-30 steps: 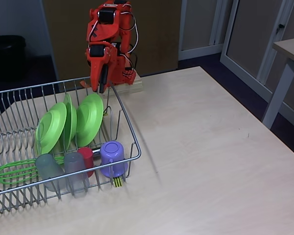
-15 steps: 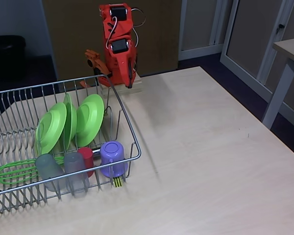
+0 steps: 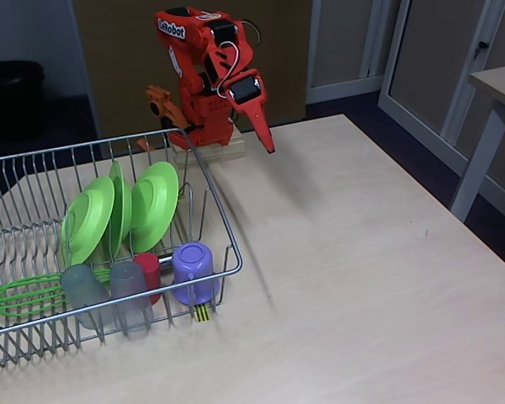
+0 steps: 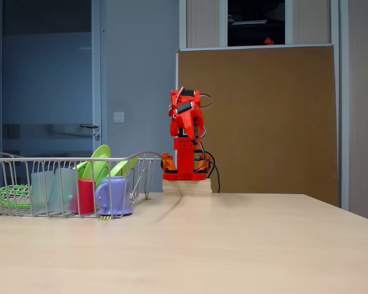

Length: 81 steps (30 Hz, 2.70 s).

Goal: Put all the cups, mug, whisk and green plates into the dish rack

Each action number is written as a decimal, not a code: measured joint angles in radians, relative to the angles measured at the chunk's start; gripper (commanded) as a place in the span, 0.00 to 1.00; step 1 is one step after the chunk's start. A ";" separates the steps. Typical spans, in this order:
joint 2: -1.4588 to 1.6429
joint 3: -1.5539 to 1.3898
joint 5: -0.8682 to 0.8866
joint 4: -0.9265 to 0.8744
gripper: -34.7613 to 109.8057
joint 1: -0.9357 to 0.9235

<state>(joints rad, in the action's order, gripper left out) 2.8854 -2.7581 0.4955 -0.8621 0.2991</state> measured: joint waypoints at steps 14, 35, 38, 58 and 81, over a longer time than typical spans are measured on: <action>0.195 -0.360 -0.206 0.183 0.24 0.060; 0.244 -0.377 -0.614 -0.230 0.24 0.146; 0.225 -0.377 -0.687 -0.232 0.24 0.146; 0.420 -0.377 -0.761 -0.337 0.24 0.126; 0.425 -0.377 -0.761 -0.339 0.24 -0.114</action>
<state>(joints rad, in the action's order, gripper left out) 3.3103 -3.1355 -0.2654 -1.2011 0.1856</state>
